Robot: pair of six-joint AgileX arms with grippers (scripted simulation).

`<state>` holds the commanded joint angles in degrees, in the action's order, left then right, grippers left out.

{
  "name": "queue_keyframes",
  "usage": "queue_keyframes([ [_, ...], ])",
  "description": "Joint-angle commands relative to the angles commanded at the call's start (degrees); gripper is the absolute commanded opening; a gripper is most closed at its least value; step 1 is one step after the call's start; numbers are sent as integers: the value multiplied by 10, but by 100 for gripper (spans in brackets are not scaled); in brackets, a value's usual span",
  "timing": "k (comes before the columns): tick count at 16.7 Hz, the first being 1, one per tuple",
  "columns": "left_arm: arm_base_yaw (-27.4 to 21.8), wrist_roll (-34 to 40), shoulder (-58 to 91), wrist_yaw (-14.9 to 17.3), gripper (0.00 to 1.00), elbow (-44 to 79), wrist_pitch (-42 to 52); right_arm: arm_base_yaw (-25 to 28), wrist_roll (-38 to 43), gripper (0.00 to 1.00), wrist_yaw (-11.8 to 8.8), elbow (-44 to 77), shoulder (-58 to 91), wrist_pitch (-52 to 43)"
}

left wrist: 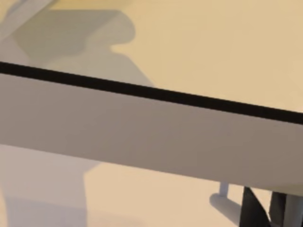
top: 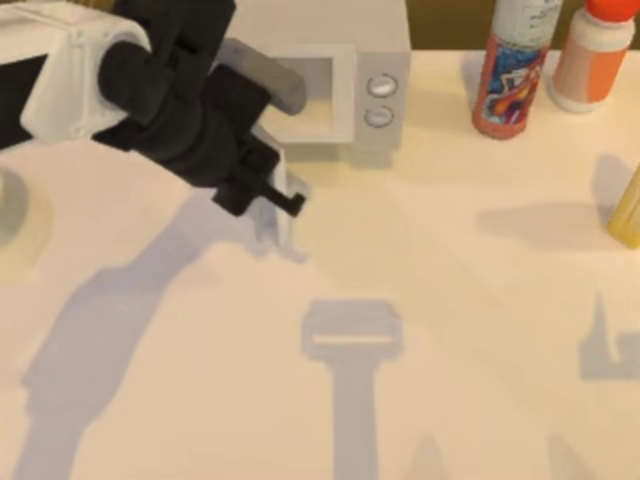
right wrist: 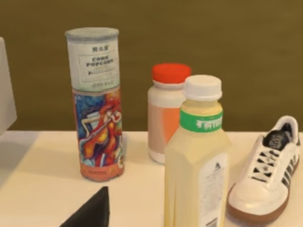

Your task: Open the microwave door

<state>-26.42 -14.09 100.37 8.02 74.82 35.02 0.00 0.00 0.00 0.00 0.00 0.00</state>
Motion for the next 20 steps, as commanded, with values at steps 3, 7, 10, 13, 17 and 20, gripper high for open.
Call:
queue_keyframes([
  [3, 0, 0, 0, 0, 0, 0, 0, 0, 0, 100, 0, 0, 0, 0],
  [7, 0, 0, 0, 0, 0, 0, 0, 0, 0, 100, 0, 0, 0, 0],
  [10, 1, -6, 0, 6, 0, -3, 1, 0, 0, 100, 0, 0, 0, 0],
  [13, 15, -39, -9, 20, 0, -10, 6, 0, 0, 100, 0, 0, 0, 0],
  [17, 36, -91, -21, 48, 0, -23, 16, 0, 0, 100, 0, 0, 0, 0],
  [20, 41, -104, -25, 56, 0, -26, 18, 0, 0, 100, 0, 0, 0, 0],
])
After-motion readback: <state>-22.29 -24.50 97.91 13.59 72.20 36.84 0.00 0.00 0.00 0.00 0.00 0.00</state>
